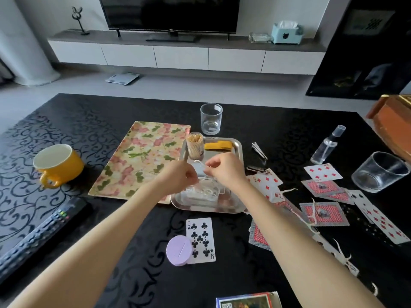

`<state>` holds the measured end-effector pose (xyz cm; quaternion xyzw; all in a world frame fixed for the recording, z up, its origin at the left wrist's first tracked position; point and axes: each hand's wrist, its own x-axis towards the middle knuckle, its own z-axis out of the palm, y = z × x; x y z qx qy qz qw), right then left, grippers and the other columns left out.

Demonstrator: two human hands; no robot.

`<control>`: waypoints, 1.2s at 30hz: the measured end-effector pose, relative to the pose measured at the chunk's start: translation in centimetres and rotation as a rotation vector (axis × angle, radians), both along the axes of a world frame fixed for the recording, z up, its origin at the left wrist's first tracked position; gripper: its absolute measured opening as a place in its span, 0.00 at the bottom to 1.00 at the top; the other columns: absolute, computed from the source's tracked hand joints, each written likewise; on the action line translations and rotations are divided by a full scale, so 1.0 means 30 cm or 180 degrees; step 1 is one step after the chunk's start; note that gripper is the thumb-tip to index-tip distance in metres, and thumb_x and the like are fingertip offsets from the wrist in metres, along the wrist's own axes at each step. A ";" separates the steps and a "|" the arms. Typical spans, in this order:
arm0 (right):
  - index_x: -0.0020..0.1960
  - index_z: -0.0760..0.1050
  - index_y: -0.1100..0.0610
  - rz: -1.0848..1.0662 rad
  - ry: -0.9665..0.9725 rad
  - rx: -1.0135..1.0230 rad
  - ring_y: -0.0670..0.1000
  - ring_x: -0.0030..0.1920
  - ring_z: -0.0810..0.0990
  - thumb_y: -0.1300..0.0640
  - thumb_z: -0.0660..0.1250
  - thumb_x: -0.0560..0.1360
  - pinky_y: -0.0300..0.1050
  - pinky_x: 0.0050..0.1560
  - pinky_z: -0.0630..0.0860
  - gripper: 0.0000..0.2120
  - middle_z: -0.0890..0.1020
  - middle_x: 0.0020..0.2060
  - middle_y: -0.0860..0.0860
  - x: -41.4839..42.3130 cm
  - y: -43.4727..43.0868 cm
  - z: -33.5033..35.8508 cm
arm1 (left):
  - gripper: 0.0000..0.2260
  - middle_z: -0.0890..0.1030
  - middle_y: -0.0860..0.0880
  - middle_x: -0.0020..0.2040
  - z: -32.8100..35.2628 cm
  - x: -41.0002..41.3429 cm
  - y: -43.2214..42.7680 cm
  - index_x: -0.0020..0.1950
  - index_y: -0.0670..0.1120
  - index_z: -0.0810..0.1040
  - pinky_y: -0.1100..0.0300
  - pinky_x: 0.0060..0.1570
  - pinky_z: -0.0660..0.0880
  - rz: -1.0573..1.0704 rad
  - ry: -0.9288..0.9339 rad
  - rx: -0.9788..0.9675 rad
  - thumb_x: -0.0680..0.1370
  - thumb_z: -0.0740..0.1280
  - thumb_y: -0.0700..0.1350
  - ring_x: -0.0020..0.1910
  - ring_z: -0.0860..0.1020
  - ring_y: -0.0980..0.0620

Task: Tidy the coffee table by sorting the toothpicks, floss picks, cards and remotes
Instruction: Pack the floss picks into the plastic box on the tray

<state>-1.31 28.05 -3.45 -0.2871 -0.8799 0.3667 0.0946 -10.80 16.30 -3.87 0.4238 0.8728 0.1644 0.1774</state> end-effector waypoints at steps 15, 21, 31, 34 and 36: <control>0.61 0.78 0.60 0.0744 -0.0779 0.0449 0.57 0.57 0.77 0.67 0.60 0.76 0.50 0.58 0.76 0.16 0.79 0.59 0.56 -0.019 -0.042 -0.014 | 0.13 0.77 0.52 0.47 -0.062 0.046 -0.040 0.46 0.48 0.80 0.62 0.42 0.67 -0.0650 0.0556 0.0293 0.69 0.74 0.55 0.44 0.71 0.54; 0.62 0.77 0.56 0.0567 -0.0268 0.0129 0.52 0.55 0.78 0.67 0.57 0.77 0.46 0.58 0.75 0.18 0.81 0.55 0.54 0.031 -0.033 0.011 | 0.10 0.76 0.53 0.42 -0.069 0.080 0.005 0.42 0.47 0.79 0.62 0.35 0.66 -0.0354 0.0460 0.0318 0.72 0.71 0.54 0.39 0.71 0.54; 0.62 0.76 0.55 -0.0662 -0.0658 0.1323 0.53 0.57 0.75 0.62 0.64 0.76 0.45 0.52 0.74 0.15 0.79 0.58 0.51 0.368 0.181 -0.108 | 0.11 0.77 0.51 0.42 -0.064 0.086 0.028 0.45 0.45 0.81 0.62 0.28 0.64 0.0000 0.0540 0.0001 0.76 0.65 0.52 0.37 0.73 0.52; 0.65 0.73 0.53 -0.0601 -0.1219 0.1680 0.54 0.58 0.71 0.60 0.64 0.77 0.47 0.55 0.72 0.17 0.76 0.60 0.52 0.441 0.279 -0.129 | 0.11 0.78 0.49 0.44 -0.057 0.096 0.020 0.44 0.44 0.80 0.61 0.34 0.65 0.0012 0.0674 0.0212 0.76 0.65 0.51 0.38 0.73 0.52; 0.62 0.75 0.52 -0.0390 -0.1289 0.1730 0.54 0.57 0.71 0.57 0.64 0.77 0.47 0.56 0.71 0.13 0.76 0.59 0.51 0.456 0.312 -0.130 | 0.09 0.77 0.50 0.44 -0.040 0.122 0.023 0.44 0.45 0.80 0.61 0.36 0.65 -0.0001 0.0795 0.0541 0.76 0.66 0.50 0.38 0.72 0.53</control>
